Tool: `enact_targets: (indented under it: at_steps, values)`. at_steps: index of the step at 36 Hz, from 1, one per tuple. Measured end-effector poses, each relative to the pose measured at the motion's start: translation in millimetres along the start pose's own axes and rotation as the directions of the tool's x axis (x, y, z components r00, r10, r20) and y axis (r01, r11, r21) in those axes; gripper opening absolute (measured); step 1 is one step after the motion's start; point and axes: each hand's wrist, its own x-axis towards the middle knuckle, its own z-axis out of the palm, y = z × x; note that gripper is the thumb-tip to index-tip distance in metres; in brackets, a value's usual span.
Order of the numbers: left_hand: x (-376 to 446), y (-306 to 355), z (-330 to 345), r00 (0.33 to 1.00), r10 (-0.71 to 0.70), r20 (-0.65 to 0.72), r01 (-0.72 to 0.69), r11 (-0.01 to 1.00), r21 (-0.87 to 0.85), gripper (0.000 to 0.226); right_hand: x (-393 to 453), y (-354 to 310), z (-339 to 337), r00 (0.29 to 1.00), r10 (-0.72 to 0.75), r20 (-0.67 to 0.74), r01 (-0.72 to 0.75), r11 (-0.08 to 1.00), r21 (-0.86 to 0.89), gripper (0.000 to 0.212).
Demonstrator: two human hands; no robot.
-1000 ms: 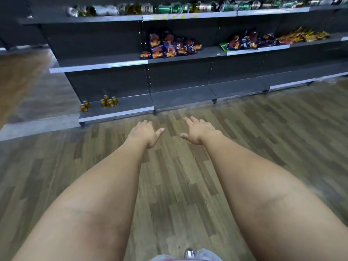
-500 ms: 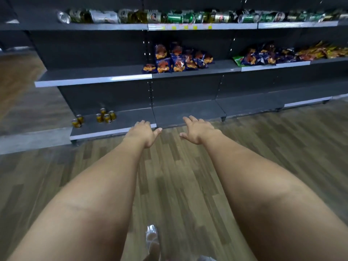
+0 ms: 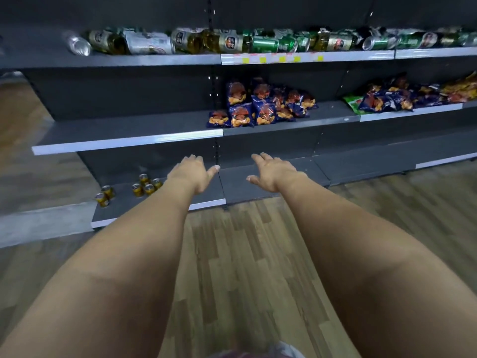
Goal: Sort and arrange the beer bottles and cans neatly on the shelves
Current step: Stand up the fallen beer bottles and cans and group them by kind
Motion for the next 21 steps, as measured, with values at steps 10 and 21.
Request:
enact_targets:
  at_steps: [10,21]
  values:
    - [129,-9,-27,0.995,-0.09,-0.039,0.089,0.996,-0.024,0.071,148,13,-49,0.994,-0.098,-0.057,0.096,0.995,-0.035,0.072]
    - [289,39,-123,0.98,-0.078,-0.181,0.076,0.997,-0.017,0.071,307,73,-153,0.977,-0.132,-0.168,0.121,0.99,-0.076,0.072]
